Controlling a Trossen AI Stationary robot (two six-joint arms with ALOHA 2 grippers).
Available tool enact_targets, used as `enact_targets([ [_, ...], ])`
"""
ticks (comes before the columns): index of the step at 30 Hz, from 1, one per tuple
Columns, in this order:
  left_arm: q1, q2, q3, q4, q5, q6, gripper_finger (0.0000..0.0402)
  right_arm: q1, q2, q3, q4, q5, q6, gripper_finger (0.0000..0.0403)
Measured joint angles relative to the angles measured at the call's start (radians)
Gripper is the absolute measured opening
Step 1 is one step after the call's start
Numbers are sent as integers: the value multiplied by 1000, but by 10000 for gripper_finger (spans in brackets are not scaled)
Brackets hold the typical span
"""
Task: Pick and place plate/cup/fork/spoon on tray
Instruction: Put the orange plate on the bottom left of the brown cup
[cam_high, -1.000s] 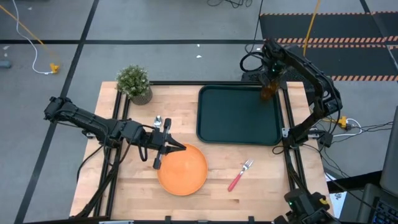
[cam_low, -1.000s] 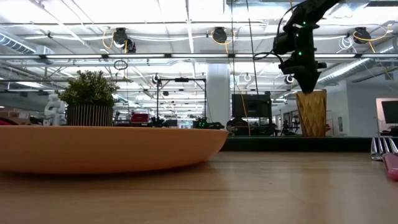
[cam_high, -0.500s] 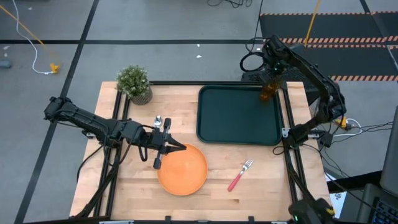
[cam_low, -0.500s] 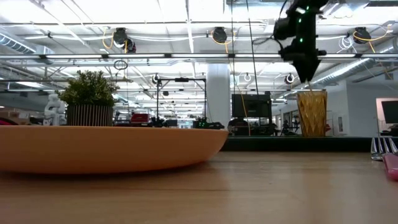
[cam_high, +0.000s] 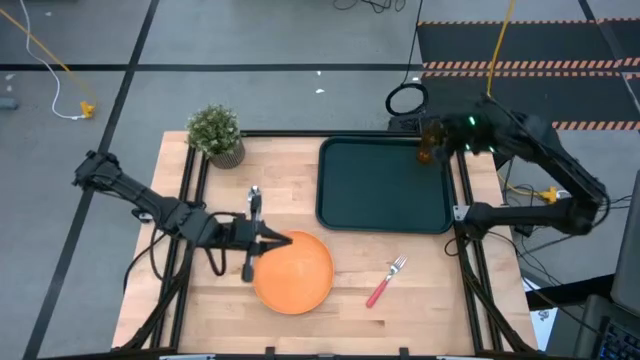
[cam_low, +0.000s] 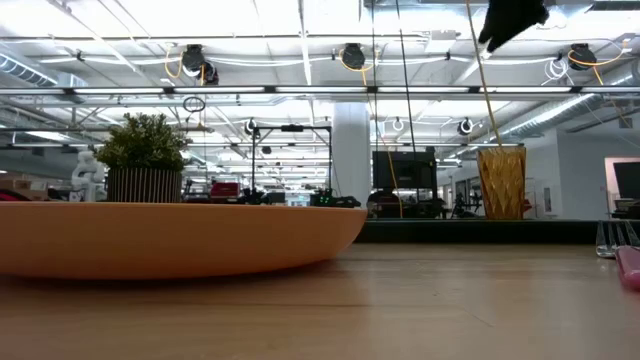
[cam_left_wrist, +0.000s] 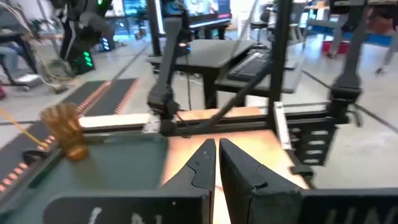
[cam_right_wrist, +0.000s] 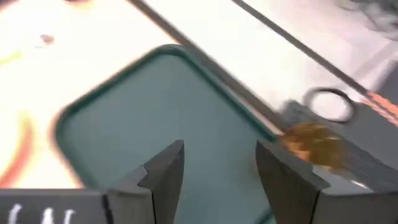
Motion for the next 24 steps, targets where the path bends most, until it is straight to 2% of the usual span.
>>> enact_targets([
  [4,-59,57,2,2,-28,-45,24,198,-86,-103,70,4,99,192],
  [8,-111,161,22,-30,-34,-122,24,372,-131,-238,228,11,133,192],
  [15,-182,373,229,-418,-28,-407,24,632,-129,-480,647,-31,-24,192],
  [17,-198,433,294,-505,9,-459,24,689,-122,-533,756,-47,-43,192],
  [20,-220,516,364,-548,147,-473,39,767,-104,-591,835,-46,-41,192],
  [24,-242,610,418,-583,237,-524,103,862,-80,-641,884,-44,7,192],
])
